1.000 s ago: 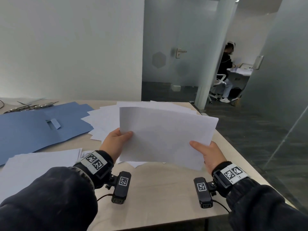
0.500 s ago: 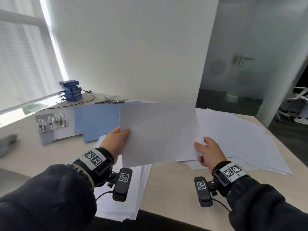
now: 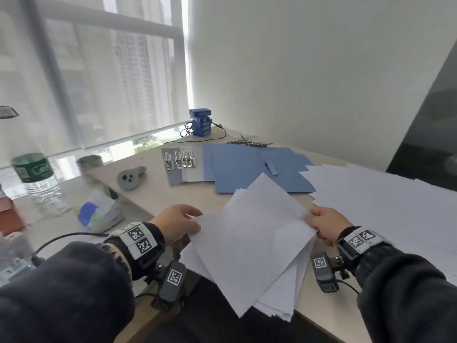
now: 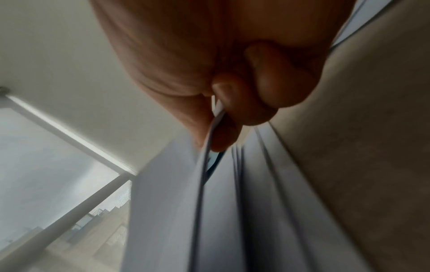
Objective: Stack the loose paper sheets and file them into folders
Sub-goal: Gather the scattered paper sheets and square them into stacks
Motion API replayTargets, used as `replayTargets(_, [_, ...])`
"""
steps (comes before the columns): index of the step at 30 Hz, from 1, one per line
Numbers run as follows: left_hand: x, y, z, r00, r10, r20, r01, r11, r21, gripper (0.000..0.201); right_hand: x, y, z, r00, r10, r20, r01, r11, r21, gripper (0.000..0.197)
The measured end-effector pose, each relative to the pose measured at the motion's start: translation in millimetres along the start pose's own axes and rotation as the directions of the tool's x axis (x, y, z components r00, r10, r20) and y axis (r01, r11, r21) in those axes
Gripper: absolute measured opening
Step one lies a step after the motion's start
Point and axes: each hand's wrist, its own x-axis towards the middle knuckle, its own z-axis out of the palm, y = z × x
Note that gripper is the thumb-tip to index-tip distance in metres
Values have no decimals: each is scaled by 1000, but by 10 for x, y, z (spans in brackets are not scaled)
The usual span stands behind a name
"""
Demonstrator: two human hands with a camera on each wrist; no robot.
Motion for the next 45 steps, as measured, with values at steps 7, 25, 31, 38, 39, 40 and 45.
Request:
replayTargets(7, [-57, -92, -8, 999, -1, 43, -9, 975, 224, 23, 114, -232, 173, 972, -74, -222, 63, 996, -55, 13])
replayTargets(25, [-101, 879, 1194, 919, 334, 211, -362, 926, 111, 9, -445, 479, -608, 922, -115, -371, 85, 992, -95, 14])
replayTargets(31, [-98, 1315, 2120, 849, 397, 348, -404, 913, -58, 8, -847, 979, -1294, 860, -54, -508, 18, 997, -74, 14])
replayTargets(38, [-20, 1606, 3006, 869, 349, 351, -300, 935, -186, 30, -1322, 1567, -1955, 763, 69, -643, -96, 995, -8, 14])
replayTargets(39, [0, 1632, 3093, 881, 339, 329, -291, 938, -188, 29, -1375, 1623, -2016, 755, 76, -651, -112, 994, -15, 13])
replayTargets(40, [31, 1653, 3171, 896, 322, 305, -275, 943, -186, 28, -1423, 1670, -2067, 751, 77, -655, -128, 991, -30, 12])
replayTargets(45, [129, 1800, 3383, 942, 270, 199, -237, 956, -176, 30, -1479, 1837, -2198, 779, 51, -625, -192, 968, -160, 11])
